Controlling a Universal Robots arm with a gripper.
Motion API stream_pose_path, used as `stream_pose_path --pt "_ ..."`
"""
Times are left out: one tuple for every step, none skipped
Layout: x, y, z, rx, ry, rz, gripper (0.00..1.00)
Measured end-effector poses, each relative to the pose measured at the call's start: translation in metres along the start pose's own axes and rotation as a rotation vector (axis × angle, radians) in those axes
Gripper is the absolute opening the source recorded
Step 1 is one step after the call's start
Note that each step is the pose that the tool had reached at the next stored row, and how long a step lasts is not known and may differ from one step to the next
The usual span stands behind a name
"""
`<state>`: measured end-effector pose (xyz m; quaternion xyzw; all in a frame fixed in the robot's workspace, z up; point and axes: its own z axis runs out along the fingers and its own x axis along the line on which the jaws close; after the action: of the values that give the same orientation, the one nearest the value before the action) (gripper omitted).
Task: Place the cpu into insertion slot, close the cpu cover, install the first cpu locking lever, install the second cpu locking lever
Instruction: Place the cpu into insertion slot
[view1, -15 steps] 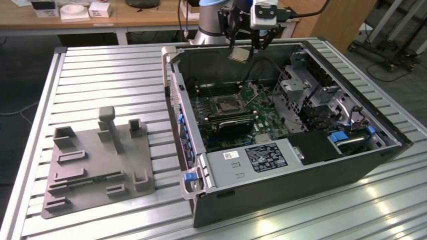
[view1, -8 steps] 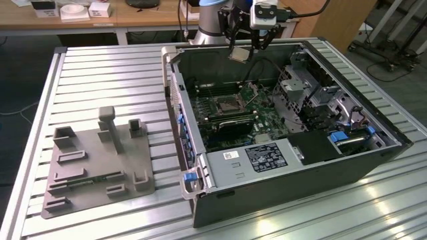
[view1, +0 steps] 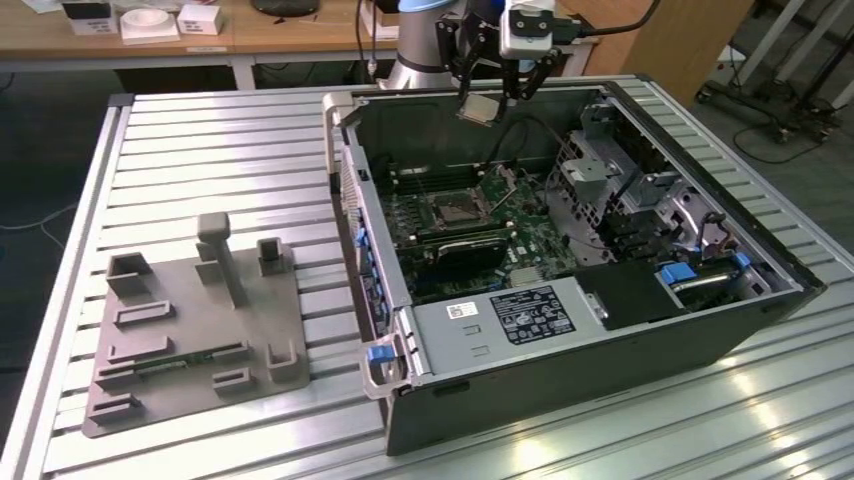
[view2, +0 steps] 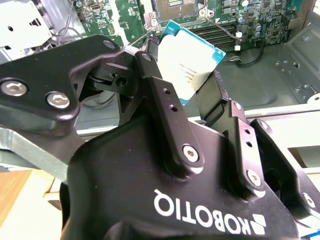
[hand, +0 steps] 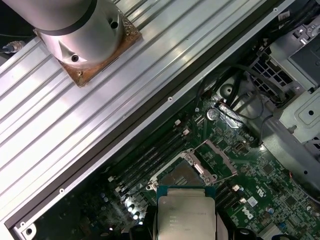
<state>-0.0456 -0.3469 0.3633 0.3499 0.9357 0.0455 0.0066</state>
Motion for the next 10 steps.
stream_pose_path --pt "0.0000 0.0000 0.0000 0.0000 -0.0001 0.001 0.54" --pt "0.0000 0.0000 0.0000 0.0000 -0.0001 0.001 0.54" --pt "0.0000 0.0000 0.0000 0.0000 -0.0001 0.002 0.54" --pt "0.0000 0.0000 0.0000 0.0000 -0.0002 0.003 0.54" --pt "0.0000 0.0000 0.0000 0.0000 -0.0003 0.003 0.54" --pt "0.0000 0.0000 0.0000 0.0000 -0.0004 0.004 0.54" --pt "0.0000 0.0000 0.0000 0.0000 -0.0004 0.005 0.54" --pt "0.0000 0.0000 0.0000 -0.0001 -0.0005 0.005 0.54" --pt "0.0000 0.0000 0.0000 -0.0001 -0.0005 0.006 0.54" --pt "0.0000 0.0000 0.0000 -0.0001 -0.0006 0.007 0.54"
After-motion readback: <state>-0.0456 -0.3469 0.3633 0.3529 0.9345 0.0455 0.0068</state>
